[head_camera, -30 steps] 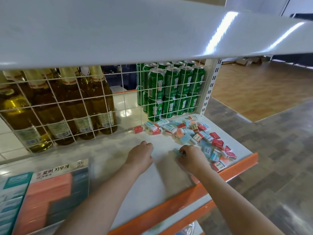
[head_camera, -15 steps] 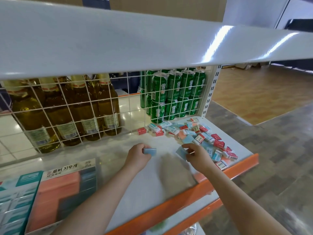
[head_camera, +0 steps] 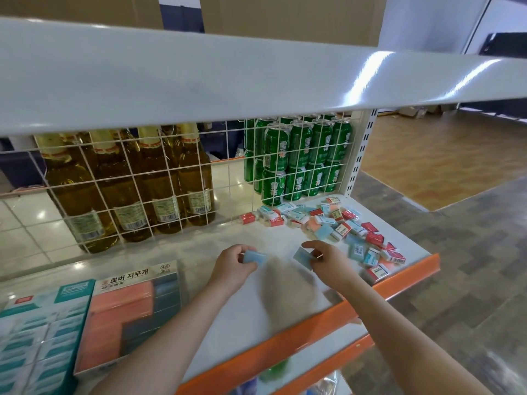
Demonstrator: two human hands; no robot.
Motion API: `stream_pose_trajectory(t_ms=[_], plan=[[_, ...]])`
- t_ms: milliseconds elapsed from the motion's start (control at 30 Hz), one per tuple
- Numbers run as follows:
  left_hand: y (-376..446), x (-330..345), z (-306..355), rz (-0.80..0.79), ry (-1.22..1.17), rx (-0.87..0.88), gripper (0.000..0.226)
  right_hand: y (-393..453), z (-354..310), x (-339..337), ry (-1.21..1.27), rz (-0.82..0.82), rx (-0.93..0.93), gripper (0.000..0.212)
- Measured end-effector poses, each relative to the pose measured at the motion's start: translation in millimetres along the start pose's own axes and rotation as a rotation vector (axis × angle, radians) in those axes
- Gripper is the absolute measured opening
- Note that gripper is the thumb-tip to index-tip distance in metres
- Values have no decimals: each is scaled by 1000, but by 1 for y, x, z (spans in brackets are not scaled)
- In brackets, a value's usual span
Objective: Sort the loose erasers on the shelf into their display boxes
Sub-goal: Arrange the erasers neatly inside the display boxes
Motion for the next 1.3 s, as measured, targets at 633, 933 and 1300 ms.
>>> stream_pose_trajectory(t_ms=[633, 933, 1300], plan=[[-12, -20, -6, -5, 89, 52, 13, -11, -20, 15, -18, -7, -88, 32], [-19, -36, -7, -21, -24, 7, 27, -17, -34, 14, 90, -11, -145, 27], [-33, -70, -4, -8, -42, 33, 24, -28, -61, 30, 102, -13, -184, 29]])
Point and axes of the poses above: each hand's wrist, its own y-axis towards the middle knuckle, its own x-axis out of the palm, z = x × y, the point moved 3 cm from there along y, towards the middle knuckle, and after that the axes turned 9 degrees about z, right-handed, at the moved point
